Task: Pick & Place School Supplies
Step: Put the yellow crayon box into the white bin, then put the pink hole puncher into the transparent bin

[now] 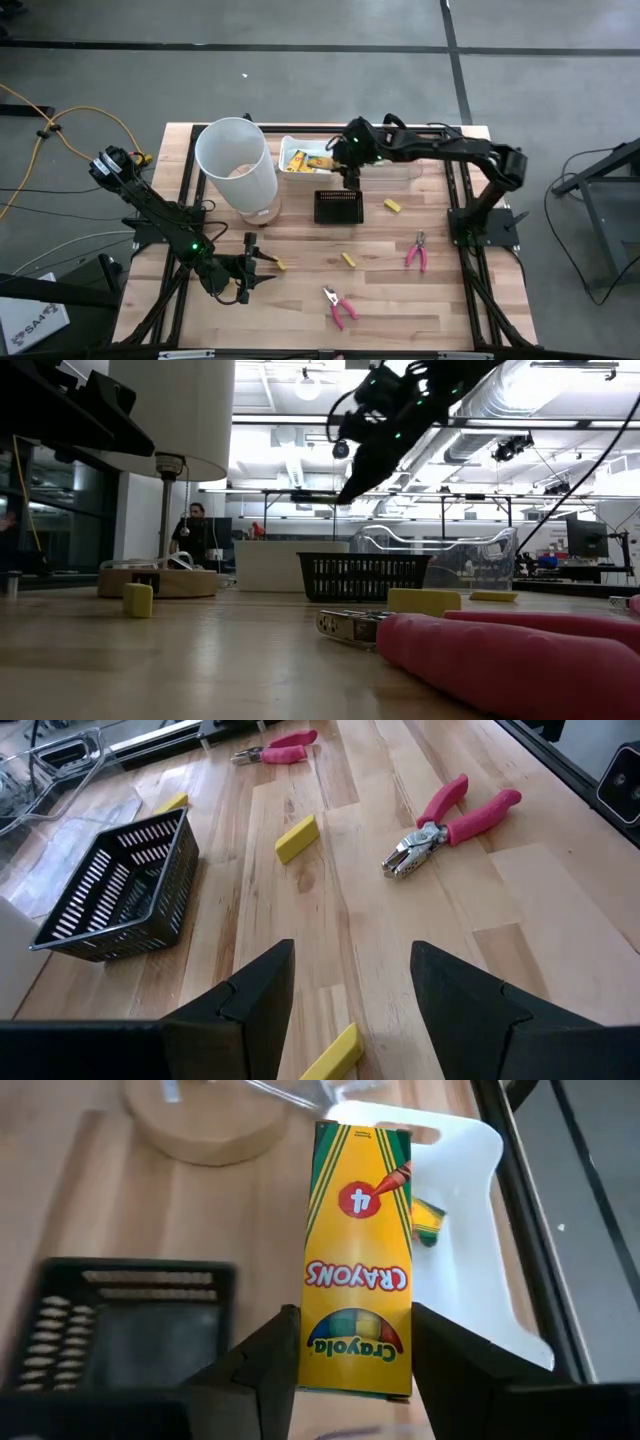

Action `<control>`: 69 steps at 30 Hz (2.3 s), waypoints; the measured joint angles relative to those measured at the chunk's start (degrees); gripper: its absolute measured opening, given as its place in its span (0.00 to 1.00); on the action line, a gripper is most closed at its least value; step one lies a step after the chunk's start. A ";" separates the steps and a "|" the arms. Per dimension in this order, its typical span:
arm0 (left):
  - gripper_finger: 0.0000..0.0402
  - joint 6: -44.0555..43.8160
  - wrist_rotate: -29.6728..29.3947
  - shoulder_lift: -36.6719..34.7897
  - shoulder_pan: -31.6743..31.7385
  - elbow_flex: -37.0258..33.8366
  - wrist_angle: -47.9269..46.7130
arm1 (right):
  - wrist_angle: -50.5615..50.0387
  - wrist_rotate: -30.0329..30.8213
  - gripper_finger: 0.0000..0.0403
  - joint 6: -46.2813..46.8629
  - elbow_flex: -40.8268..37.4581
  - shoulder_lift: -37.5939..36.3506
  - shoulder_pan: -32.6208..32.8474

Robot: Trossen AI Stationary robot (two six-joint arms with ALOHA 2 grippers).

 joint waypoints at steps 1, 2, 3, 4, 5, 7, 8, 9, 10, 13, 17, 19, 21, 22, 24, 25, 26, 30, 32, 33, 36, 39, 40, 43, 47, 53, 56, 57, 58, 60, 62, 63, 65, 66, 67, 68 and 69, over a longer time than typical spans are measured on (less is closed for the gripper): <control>0.48 0.00 -0.02 0.00 0.00 0.00 0.00 | 0.00 -0.07 0.41 -0.45 1.11 1.26 -0.46; 0.48 0.00 0.00 0.00 0.00 0.00 0.00 | 0.11 -0.38 0.41 -0.78 2.05 2.29 -0.93; 0.48 0.00 0.00 0.00 0.00 0.00 0.00 | 0.06 -0.97 0.41 -0.92 2.82 3.26 -1.49; 0.48 0.00 0.00 0.00 0.00 0.00 0.00 | -0.08 -1.39 0.41 -0.95 3.62 4.31 -1.94; 0.48 0.00 -0.01 0.00 0.00 0.00 0.00 | 0.02 -1.57 0.41 -0.95 4.40 5.28 -2.33; 0.48 0.00 0.00 0.00 0.00 0.00 0.00 | 0.09 -2.15 0.41 -0.95 5.45 6.88 -3.08; 0.48 0.00 0.00 0.00 0.00 0.00 0.00 | 0.01 -2.49 0.41 -0.93 5.75 7.50 -3.45; 0.48 0.00 0.00 0.00 0.00 0.00 0.00 | 0.04 -2.60 0.41 -0.93 6.04 8.03 -3.77; 0.48 0.00 0.00 0.00 0.00 0.00 0.00 | 0.25 -2.62 0.41 -0.93 6.20 8.44 -4.01; 0.48 0.00 0.00 0.00 0.00 0.00 0.00 | 0.33 -2.92 0.41 -0.91 6.20 8.78 -4.74; 0.48 0.00 0.00 0.00 0.00 0.00 0.00 | 0.48 -2.91 0.41 -0.89 6.20 8.78 -5.47; 0.48 0.00 0.00 0.00 0.00 0.00 0.04 | 0.42 -3.10 0.41 -0.79 6.20 8.78 -5.90; 0.48 0.00 -0.01 0.00 0.00 0.00 0.02 | 0.42 -3.57 0.41 -0.72 6.20 8.78 -6.11; 0.48 0.00 0.00 0.00 0.00 0.00 0.02 | 0.42 -3.80 0.41 -0.58 6.20 8.78 -6.11; 0.48 0.00 -0.01 0.00 0.00 0.00 0.02 | 0.30 -3.86 0.41 -0.43 6.20 8.78 -6.11; 0.48 0.00 0.00 0.00 0.00 0.00 0.02 | 0.25 -3.91 0.41 -0.43 6.20 8.78 -6.10; 0.48 0.00 -0.01 0.00 0.00 0.00 0.02 | 0.25 -4.00 0.41 -0.43 6.20 8.78 -6.05; 0.48 0.00 -0.01 0.00 0.00 0.00 0.02 | 0.35 -4.25 0.41 -0.48 6.20 8.78 -5.67; 0.48 0.00 0.00 0.00 0.00 0.00 0.02 | 0.54 -4.18 0.41 -0.39 6.20 8.80 -5.51; 0.48 0.00 0.00 0.00 0.00 0.00 0.02 | 0.81 -4.02 0.41 -0.34 6.20 9.22 -5.46; 0.48 0.00 -0.01 0.00 0.00 0.00 0.00 | 0.84 -3.95 0.41 -0.23 6.22 10.57 -5.19; 0.48 0.00 0.00 0.00 0.00 0.00 0.00 | 1.05 -3.80 0.41 -0.25 6.18 11.64 -5.15; 0.48 0.01 -0.01 0.00 0.00 0.00 0.01 | 1.43 -3.86 0.41 -0.30 6.18 11.67 -5.15; 0.48 0.01 -0.02 0.00 0.00 0.00 0.00 | 2.25 -3.88 0.41 -0.64 6.20 11.67 -5.17; 0.48 0.00 0.00 0.00 0.00 0.00 0.00 | 2.60 -3.84 0.41 -0.71 6.20 11.67 -5.17; 0.48 0.02 -0.02 0.00 0.00 0.00 0.01 | 2.41 -2.57 0.41 -0.93 6.20 12.28 -5.02; 0.48 0.00 -0.01 0.00 0.00 0.00 0.00 | 2.52 -2.57 0.41 -0.91 6.20 12.39 -5.04; 0.48 0.00 0.00 0.00 0.00 0.00 0.00 | 2.46 -2.55 0.41 -0.92 6.20 12.39 -5.04; 0.48 0.00 0.00 0.00 0.00 0.00 0.00 | 2.39 -2.53 0.41 -0.93 6.20 12.45 -5.04; 0.48 0.00 0.00 0.00 0.00 0.00 0.00 | 2.35 -2.55 0.41 -0.92 6.20 12.50 -5.04; 0.48 0.01 -0.01 0.00 0.00 0.00 0.00 | 2.41 -2.55 0.43 -0.92 6.20 12.50 -5.04; 0.48 0.02 0.00 0.00 0.00 0.00 0.00 | 2.41 -2.57 0.44 -0.91 6.20 12.50 -5.04; 0.48 0.00 0.00 0.00 0.00 0.00 0.00 | 2.41 -2.57 0.47 -0.91 6.20 12.50 -5.04; 0.48 0.00 0.00 0.00 0.00 0.00 0.00 | 2.41 -2.57 0.49 -0.89 6.20 12.50 -5.04; 0.48 0.00 0.00 0.00 0.00 0.00 0.00 | 2.45 -2.57 0.50 -0.89 6.20 12.50 -5.04; 0.48 0.01 -0.01 0.00 0.00 0.00 0.00 | 2.44 -2.56 0.52 -0.87 6.20 12.50 -5.04; 0.48 0.02 -0.01 0.00 0.00 0.00 0.00 | 2.43 -2.56 0.53 -0.87 6.20 12.50 -5.04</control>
